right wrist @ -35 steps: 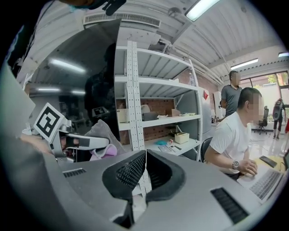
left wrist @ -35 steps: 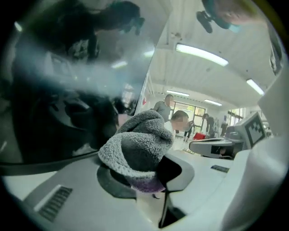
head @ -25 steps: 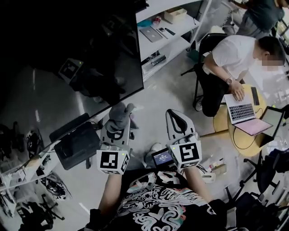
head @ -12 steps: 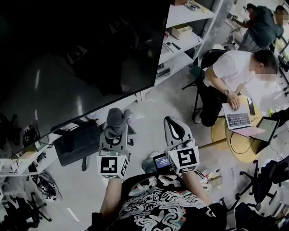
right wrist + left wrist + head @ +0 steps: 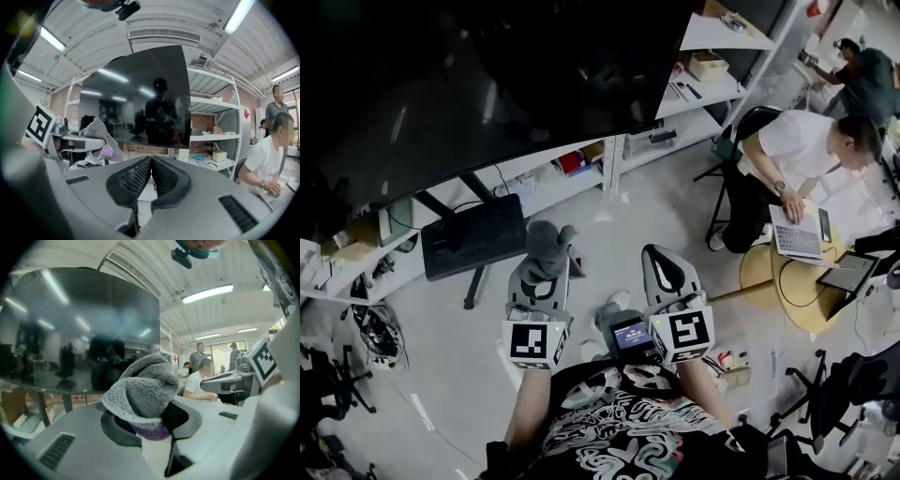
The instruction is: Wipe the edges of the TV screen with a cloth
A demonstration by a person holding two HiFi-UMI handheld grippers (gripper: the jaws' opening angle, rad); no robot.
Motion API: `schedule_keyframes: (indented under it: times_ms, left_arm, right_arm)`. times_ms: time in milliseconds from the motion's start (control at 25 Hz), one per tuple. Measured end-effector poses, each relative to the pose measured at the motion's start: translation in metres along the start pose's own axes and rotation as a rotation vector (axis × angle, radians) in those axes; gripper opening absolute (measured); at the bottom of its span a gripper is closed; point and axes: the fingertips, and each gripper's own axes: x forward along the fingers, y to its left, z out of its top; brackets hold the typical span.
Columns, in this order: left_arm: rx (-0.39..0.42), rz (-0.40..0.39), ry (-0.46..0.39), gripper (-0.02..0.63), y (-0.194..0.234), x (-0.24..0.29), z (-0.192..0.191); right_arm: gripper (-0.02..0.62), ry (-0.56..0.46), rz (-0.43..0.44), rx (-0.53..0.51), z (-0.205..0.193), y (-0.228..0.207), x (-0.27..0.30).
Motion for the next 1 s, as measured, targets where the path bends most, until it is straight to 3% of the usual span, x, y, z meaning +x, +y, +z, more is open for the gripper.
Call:
schedule_keyframes:
  times_ms: [120, 360, 760, 1000]
  left_arm:
    - [0.022, 0.018, -0.002, 0.118, -0.002, -0.037, -0.003]
    - [0.01, 0.062, 0.005, 0.118, -0.015, -0.082, 0.001]
    - [0.023, 0.096, 0.005, 0.118, -0.082, -0.09, 0.011]
    - [0.024, 0.116, 0.004, 0.118, -0.144, -0.089, 0.011]
  right_arm:
    - [0.029, -0.001, 0.025, -0.049, 0.0, 0.027, -0.022]
    - [0.029, 0.002, 0.063, -0.05, 0.005, 0.05, -0.063]
    - [0.029, -0.009, 0.141, -0.06, 0.005, 0.025, -0.109]
    - [0.029, -0.001, 0.17, -0.054, -0.012, -0.017, -0.15]
